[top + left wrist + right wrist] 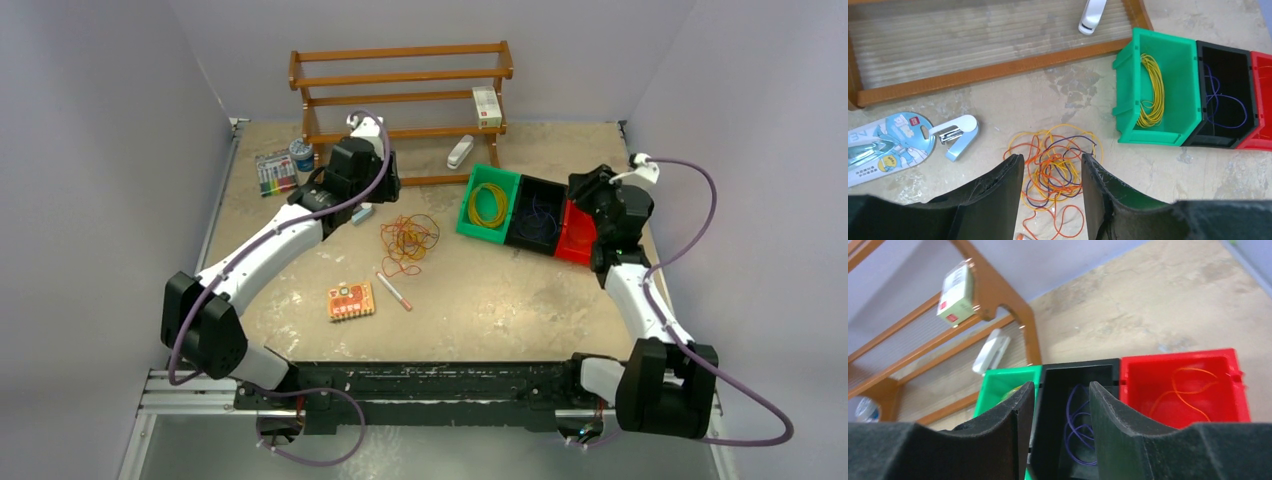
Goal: Untangle the cables
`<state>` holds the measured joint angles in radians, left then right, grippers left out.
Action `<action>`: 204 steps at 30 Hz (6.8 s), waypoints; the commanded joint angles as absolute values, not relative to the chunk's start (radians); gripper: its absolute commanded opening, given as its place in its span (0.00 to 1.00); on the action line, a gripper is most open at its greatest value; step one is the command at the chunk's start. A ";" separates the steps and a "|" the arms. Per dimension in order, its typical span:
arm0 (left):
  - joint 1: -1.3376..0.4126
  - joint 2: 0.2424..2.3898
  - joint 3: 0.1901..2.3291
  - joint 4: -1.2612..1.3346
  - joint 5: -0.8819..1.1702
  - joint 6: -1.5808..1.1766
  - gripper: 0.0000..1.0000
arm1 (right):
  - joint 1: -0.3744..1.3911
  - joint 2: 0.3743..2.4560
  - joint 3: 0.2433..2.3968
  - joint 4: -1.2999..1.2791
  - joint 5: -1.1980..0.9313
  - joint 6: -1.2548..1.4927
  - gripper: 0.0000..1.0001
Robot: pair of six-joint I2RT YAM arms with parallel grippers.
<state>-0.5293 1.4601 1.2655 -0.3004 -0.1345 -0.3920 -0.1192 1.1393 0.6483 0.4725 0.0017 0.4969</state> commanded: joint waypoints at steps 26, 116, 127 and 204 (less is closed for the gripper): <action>-0.523 1.768 1.272 -0.310 -0.005 -0.432 0.39 | 0.138 1.338 0.781 0.499 -0.387 0.315 0.47; -0.523 1.296 1.305 -0.156 0.267 -0.387 0.00 | 0.648 1.793 0.900 1.460 -0.360 0.047 0.54; -0.523 1.223 1.363 -0.176 0.203 -0.399 0.00 | 0.654 1.894 0.839 1.476 -0.345 0.110 0.39; -0.523 1.153 1.350 0.000 0.274 -0.420 0.00 | 0.657 1.543 0.960 0.799 -0.276 0.448 0.43</action>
